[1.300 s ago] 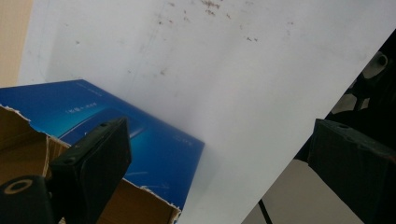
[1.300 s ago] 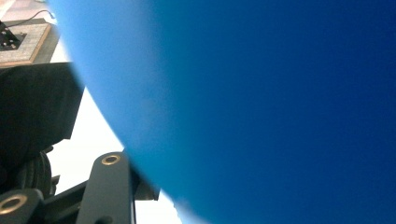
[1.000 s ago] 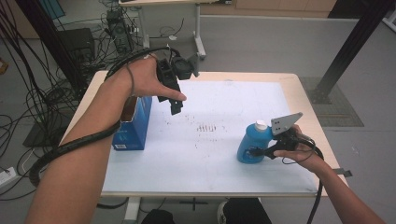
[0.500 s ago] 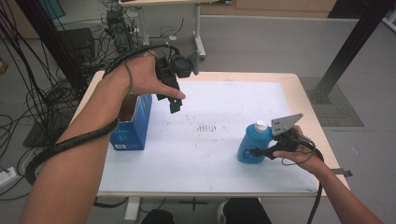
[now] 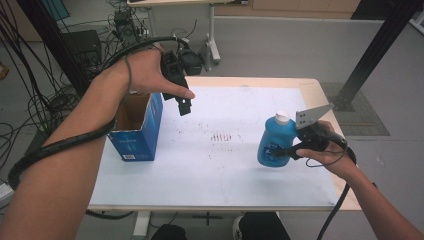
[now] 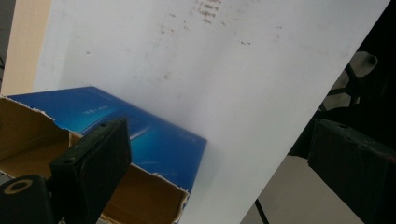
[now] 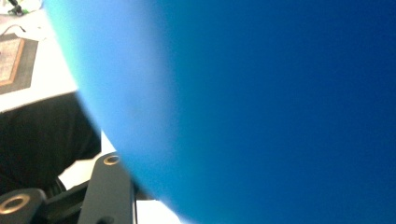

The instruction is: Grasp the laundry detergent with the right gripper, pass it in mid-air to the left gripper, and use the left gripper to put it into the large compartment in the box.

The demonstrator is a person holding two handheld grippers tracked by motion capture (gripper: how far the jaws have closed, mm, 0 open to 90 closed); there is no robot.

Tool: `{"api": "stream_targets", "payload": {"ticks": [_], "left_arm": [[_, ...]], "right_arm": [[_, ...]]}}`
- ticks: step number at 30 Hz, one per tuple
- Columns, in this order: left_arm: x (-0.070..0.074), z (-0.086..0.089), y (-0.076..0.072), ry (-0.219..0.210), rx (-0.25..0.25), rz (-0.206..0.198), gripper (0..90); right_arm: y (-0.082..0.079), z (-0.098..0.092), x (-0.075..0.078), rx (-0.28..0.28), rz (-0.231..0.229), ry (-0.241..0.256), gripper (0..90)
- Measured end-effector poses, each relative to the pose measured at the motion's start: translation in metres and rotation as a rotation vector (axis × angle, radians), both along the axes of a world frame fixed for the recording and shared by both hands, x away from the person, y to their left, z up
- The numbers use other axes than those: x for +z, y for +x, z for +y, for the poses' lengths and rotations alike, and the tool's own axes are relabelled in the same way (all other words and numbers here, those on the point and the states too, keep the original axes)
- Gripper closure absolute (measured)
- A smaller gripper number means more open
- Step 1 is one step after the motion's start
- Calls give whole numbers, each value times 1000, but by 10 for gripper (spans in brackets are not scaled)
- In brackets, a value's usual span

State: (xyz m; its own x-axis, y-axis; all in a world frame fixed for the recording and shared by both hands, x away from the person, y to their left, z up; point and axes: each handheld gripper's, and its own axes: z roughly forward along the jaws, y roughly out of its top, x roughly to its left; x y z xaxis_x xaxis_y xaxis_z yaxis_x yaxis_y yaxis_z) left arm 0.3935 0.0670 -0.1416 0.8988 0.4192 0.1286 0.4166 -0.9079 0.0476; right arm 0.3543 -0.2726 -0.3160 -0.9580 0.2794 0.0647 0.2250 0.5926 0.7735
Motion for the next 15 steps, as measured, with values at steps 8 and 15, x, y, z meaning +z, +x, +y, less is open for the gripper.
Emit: {"api": "stream_targets", "payload": {"ticks": [8,15], "left_arm": [[21,6,-3,-28,-28,-9,67],[27,6,-2,-21,-50,-5,67]], "right_arm": [[11,33,50,14,-17,22,427],[29,77,63,68,-32,24,427]]}}
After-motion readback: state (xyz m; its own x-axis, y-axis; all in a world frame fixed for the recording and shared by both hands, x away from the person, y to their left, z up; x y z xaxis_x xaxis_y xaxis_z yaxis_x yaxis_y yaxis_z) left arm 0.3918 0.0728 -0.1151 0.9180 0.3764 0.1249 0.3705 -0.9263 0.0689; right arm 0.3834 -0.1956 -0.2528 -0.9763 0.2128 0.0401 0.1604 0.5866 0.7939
